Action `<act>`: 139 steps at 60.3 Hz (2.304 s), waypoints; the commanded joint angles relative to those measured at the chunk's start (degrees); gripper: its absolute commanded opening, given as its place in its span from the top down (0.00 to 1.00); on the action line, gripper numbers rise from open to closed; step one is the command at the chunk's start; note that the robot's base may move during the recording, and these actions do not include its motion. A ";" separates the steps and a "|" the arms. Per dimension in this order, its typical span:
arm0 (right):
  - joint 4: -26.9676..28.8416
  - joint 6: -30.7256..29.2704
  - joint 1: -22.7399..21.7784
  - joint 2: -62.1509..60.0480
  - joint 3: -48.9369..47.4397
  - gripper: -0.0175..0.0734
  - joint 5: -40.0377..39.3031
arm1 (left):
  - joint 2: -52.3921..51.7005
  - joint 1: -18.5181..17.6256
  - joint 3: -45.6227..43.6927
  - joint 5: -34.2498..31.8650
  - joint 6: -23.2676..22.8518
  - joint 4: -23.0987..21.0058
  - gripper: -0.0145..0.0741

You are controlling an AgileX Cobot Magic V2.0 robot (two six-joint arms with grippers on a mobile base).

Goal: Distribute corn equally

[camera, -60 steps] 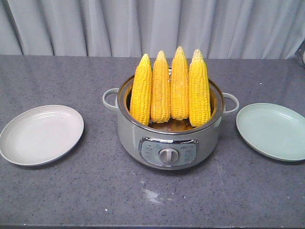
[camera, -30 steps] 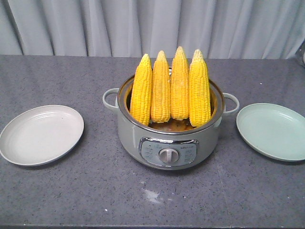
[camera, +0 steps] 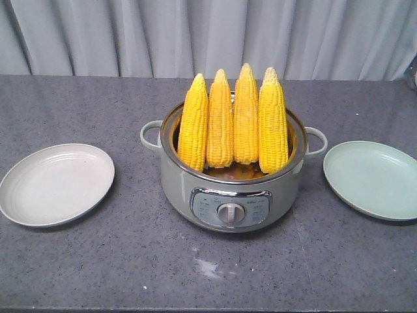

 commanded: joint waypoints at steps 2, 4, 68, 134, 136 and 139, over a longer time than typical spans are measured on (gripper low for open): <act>0.87 0.04 -0.11 4.49 -8.82 0.82 4.54 | 3.40 -0.02 -8.70 -0.77 -4.11 -0.56 0.84; 0.87 0.04 -0.11 6.15 -11.48 0.82 7.43 | 5.30 -0.02 -11.46 1.49 -5.31 -0.56 0.84; 2.46 -7.54 -0.11 46.50 -53.96 0.69 51.07 | 52.90 -0.02 -63.27 46.32 1.83 0.65 0.73; 42.04 -45.36 -0.04 77.70 -77.26 0.12 53.48 | 53.43 -0.02 -63.27 46.94 1.20 -0.54 0.15; 42.73 -45.75 0.01 80.00 -79.46 0.13 54.14 | 53.43 -0.02 -63.27 46.94 1.20 -0.54 0.15; 43.04 -46.11 0.55 83.14 -82.47 0.13 54.89 | 53.43 -0.02 -63.27 46.94 1.20 -0.54 0.15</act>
